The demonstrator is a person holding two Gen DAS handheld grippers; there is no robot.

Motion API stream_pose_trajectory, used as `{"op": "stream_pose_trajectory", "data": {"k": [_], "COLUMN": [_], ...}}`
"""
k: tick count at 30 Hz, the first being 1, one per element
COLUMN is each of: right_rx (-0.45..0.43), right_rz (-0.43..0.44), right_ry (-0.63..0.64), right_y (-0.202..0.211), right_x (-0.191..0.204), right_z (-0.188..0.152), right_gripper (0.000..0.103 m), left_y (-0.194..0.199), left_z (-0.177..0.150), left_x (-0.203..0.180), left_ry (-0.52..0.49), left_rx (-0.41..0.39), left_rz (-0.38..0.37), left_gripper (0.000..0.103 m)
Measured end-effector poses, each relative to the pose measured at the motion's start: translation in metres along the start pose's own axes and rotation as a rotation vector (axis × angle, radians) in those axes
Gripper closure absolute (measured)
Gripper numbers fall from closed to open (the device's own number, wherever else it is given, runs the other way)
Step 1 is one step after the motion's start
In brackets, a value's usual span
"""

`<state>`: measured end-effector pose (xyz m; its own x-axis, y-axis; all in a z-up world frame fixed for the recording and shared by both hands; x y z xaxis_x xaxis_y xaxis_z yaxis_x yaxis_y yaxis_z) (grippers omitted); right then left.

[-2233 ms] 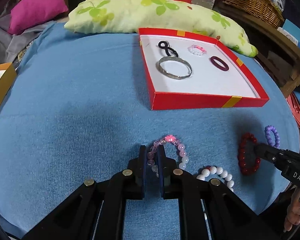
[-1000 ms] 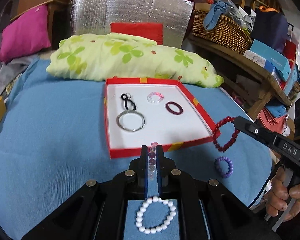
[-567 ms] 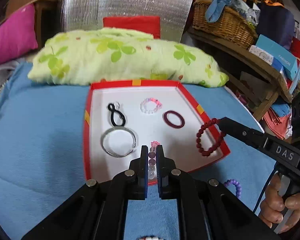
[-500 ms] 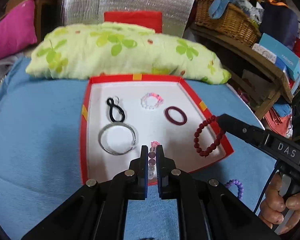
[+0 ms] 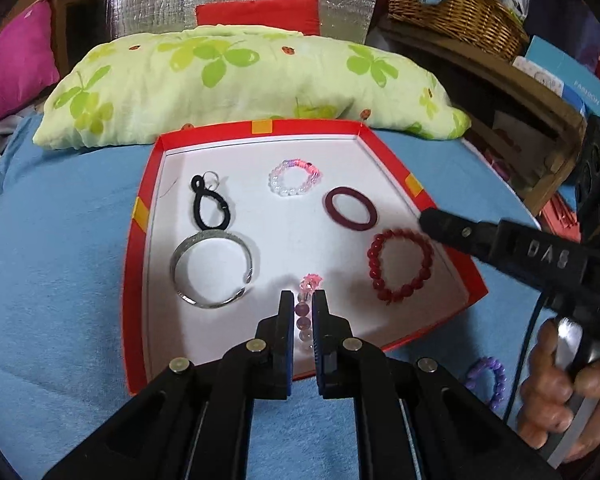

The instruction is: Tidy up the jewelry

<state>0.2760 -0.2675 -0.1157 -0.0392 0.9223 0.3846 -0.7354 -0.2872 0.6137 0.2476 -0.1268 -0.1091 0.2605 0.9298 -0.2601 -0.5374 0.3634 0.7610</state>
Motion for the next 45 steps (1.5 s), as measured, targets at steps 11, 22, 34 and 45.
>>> {"op": "stream_pose_trajectory", "data": {"k": [11,22,34,45], "right_rx": [-0.007,-0.019,0.067,0.173], "right_rz": [0.014,0.006,-0.055,-0.125], "right_ry": [-0.020,0.003,0.001,-0.010], "right_y": [0.033,0.078,0.100,0.094], "right_x": [-0.007,-0.010,-0.028,-0.037], "right_z": [-0.002,-0.024,-0.070,-0.108], "right_gripper": [0.074,0.070,0.070,0.070], "left_y": [0.035,0.067,0.093,0.099], "left_z": [-0.010,-0.046,-0.111,-0.156], "left_x": [0.029,0.058,0.076,0.055], "left_ry": [-0.023,0.000,-0.012,-0.046], "left_rx": [-0.061,-0.049,0.002,0.056], "left_rz": [0.120,0.177,0.189,0.110], "left_gripper": [0.045,0.040,0.039,0.039]}}
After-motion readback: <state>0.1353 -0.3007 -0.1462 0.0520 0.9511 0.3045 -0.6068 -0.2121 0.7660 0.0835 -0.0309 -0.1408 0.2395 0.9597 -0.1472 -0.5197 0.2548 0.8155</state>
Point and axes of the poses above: each gripper's, at about its wrist camera, not at the fingertips, and y roughly against the way its jaws point, x to its left, z to its top, the point moved 6 cm from there along -y, roughly the way its jaws point, and after that the axes turned 11 degrees about y, right-handed, at the moved point
